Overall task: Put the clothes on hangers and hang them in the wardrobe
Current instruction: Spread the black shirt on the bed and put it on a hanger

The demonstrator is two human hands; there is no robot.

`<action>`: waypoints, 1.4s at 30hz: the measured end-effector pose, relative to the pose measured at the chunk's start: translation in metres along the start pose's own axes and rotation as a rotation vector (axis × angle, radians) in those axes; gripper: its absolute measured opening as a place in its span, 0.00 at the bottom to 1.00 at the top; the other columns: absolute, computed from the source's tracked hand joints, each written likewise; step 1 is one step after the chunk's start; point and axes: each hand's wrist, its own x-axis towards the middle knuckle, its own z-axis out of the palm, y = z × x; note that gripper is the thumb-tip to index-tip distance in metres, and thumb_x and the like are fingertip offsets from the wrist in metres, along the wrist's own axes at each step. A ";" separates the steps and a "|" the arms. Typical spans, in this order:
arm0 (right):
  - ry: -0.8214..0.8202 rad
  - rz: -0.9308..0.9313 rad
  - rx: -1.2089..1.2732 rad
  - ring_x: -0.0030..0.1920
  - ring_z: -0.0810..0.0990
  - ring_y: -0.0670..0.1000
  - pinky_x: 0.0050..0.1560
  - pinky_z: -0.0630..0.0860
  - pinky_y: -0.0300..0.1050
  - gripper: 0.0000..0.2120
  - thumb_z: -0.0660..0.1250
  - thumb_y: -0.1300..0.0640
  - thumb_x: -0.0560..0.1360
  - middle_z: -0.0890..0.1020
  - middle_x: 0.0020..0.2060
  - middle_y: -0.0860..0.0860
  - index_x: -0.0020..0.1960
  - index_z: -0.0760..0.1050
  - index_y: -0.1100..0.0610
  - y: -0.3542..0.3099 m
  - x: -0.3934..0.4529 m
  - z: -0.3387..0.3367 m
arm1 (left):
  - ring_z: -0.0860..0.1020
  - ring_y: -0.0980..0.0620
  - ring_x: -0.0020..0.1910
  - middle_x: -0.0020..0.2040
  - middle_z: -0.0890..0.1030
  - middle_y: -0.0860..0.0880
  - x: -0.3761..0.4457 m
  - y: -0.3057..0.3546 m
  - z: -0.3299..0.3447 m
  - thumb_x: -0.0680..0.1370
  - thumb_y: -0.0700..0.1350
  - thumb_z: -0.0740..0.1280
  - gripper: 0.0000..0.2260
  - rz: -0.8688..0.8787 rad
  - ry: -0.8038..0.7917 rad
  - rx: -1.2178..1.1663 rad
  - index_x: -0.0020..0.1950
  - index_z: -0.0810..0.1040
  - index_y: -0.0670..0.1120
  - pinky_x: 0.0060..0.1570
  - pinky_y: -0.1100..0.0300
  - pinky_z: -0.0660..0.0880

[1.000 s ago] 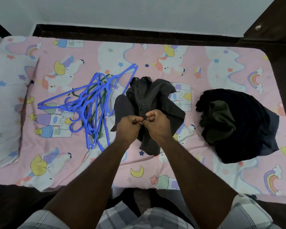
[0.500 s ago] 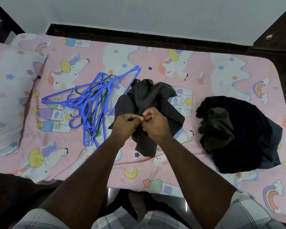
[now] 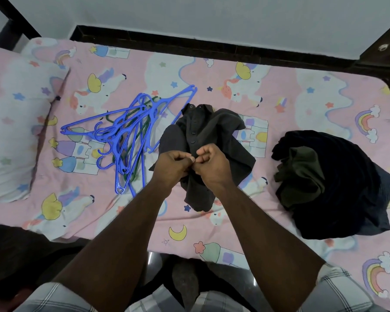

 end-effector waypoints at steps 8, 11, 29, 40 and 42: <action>-0.002 0.152 0.300 0.43 0.84 0.56 0.47 0.84 0.52 0.13 0.76 0.65 0.71 0.82 0.40 0.55 0.47 0.75 0.53 0.001 0.001 0.003 | 0.83 0.46 0.43 0.43 0.84 0.44 0.006 0.004 -0.001 0.78 0.36 0.70 0.04 -0.069 -0.003 -0.153 0.50 0.81 0.44 0.43 0.56 0.82; -0.027 0.347 0.579 0.47 0.84 0.55 0.49 0.83 0.48 0.09 0.72 0.67 0.75 0.83 0.44 0.58 0.50 0.76 0.57 -0.005 -0.001 -0.002 | 0.83 0.50 0.44 0.44 0.85 0.48 0.012 0.004 -0.004 0.78 0.38 0.71 0.07 -0.059 -0.048 -0.120 0.51 0.81 0.49 0.48 0.56 0.81; 0.065 0.313 0.464 0.51 0.85 0.53 0.55 0.82 0.51 0.09 0.71 0.65 0.76 0.86 0.47 0.52 0.55 0.82 0.57 0.014 0.013 -0.001 | 0.80 0.48 0.49 0.50 0.82 0.50 0.043 -0.021 -0.024 0.81 0.39 0.65 0.10 0.214 -0.265 0.750 0.60 0.80 0.46 0.54 0.57 0.77; -0.049 0.402 0.392 0.50 0.84 0.56 0.53 0.83 0.53 0.28 0.76 0.75 0.66 0.83 0.46 0.55 0.61 0.72 0.59 0.011 -0.006 0.005 | 0.80 0.51 0.36 0.41 0.81 0.53 0.027 -0.022 -0.035 0.78 0.43 0.70 0.02 0.267 -0.064 0.505 0.49 0.78 0.49 0.32 0.55 0.78; -0.029 0.442 0.295 0.46 0.84 0.54 0.50 0.83 0.50 0.24 0.78 0.73 0.63 0.83 0.44 0.55 0.55 0.75 0.60 0.013 -0.009 0.008 | 0.83 0.48 0.40 0.42 0.83 0.50 0.021 -0.023 -0.039 0.77 0.41 0.71 0.05 0.254 -0.113 0.471 0.50 0.79 0.48 0.38 0.53 0.81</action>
